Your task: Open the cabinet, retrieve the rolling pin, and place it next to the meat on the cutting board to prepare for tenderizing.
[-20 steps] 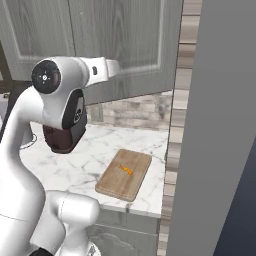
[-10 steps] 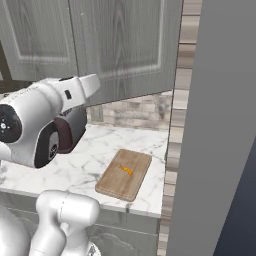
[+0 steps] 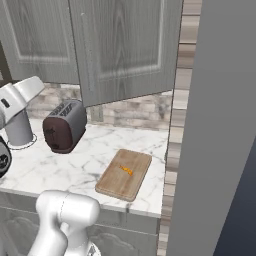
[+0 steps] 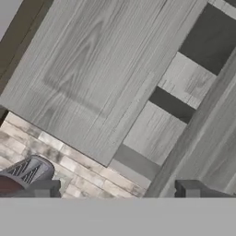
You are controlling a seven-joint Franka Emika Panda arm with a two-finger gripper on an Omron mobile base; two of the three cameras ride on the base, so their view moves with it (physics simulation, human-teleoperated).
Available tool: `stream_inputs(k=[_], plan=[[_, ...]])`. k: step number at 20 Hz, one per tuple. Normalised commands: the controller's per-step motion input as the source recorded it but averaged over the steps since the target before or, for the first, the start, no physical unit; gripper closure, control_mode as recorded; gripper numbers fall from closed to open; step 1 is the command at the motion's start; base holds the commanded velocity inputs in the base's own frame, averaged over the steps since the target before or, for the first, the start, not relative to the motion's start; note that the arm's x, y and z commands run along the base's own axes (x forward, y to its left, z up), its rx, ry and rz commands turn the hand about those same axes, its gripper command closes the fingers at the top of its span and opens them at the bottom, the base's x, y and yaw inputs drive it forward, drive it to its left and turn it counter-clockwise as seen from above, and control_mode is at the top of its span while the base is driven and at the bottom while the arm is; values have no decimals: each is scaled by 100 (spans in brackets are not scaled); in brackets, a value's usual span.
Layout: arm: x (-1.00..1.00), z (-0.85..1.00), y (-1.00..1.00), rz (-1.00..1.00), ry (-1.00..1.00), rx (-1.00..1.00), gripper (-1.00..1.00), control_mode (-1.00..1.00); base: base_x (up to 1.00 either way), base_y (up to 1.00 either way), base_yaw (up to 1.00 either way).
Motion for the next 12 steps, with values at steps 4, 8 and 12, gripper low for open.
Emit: stream_inputs(k=[4,8,12], plan=[[50,-30,51,-12,0,-22,-100,-100,0,0,0],[65,-28,39,-19,3,-25,-100,-100,0,0,0],[69,-16,-1,-24,15,-22,-100,-100,0,0,0]])
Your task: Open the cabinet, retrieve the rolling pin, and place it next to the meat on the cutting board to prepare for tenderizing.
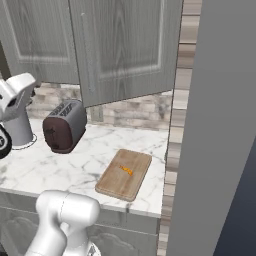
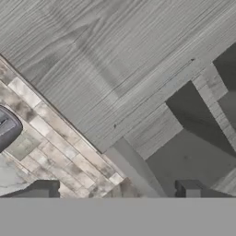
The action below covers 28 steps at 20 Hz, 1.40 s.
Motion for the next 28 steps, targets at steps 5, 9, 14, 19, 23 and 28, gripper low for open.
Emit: stream_inputs(k=[5,9,14,19,23,28], plan=[[74,-3,-19,-22,23,-17,-100,-100,0,0,0],[70,-7,-11,-20,22,-13,-100,-100,0,0,0],[57,-6,-26,-14,18,-9,-100,-100,0,0,0],[41,-8,-41,-8,16,-6,-100,-100,0,0,0],[38,-6,-41,-7,17,-5,-100,-100,0,0,0],[12,-1,-58,-7,11,-3,-100,-100,0,0,0]])
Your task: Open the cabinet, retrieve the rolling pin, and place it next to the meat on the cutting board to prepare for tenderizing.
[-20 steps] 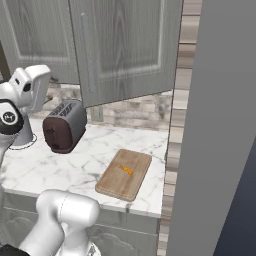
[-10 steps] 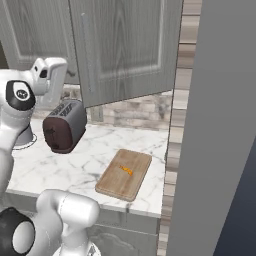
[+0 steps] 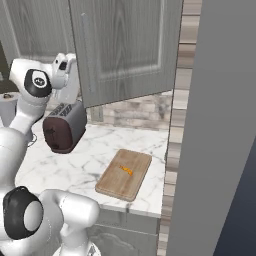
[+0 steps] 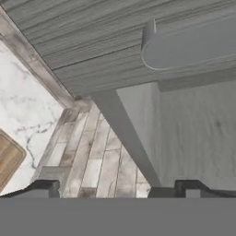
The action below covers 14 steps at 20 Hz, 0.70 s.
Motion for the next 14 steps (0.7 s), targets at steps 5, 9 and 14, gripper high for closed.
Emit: stream_inputs(k=[5,9,14], plan=[[-25,-2,-77,-9,1,0,-100,-100,0,0,0],[-59,-4,-87,-12,0,0,-100,-100,0,0,0],[-75,-3,-87,-16,0,0,-100,-100,0,0,0]])
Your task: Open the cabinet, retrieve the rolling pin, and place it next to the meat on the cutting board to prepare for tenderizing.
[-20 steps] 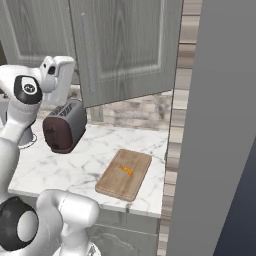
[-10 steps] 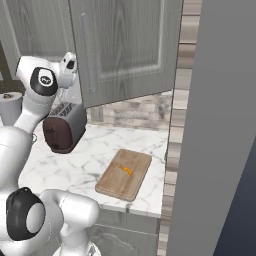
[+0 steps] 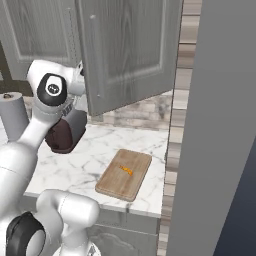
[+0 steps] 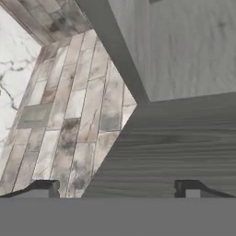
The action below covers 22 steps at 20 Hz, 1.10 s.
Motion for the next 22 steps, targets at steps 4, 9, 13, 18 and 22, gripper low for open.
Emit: stream_inputs(k=[4,9,13,18,22], plan=[[-70,-1,-86,-18,0,0,-100,-100,0,0,0],[-22,0,-82,-15,1,0,-100,-100,0,0,0],[0,-4,-51,-9,6,0,-100,-100,0,0,0],[-1,-4,-16,-3,5,0,-100,-100,0,0,0],[-31,-2,15,-1,0,1,-100,-100,0,0,0]])
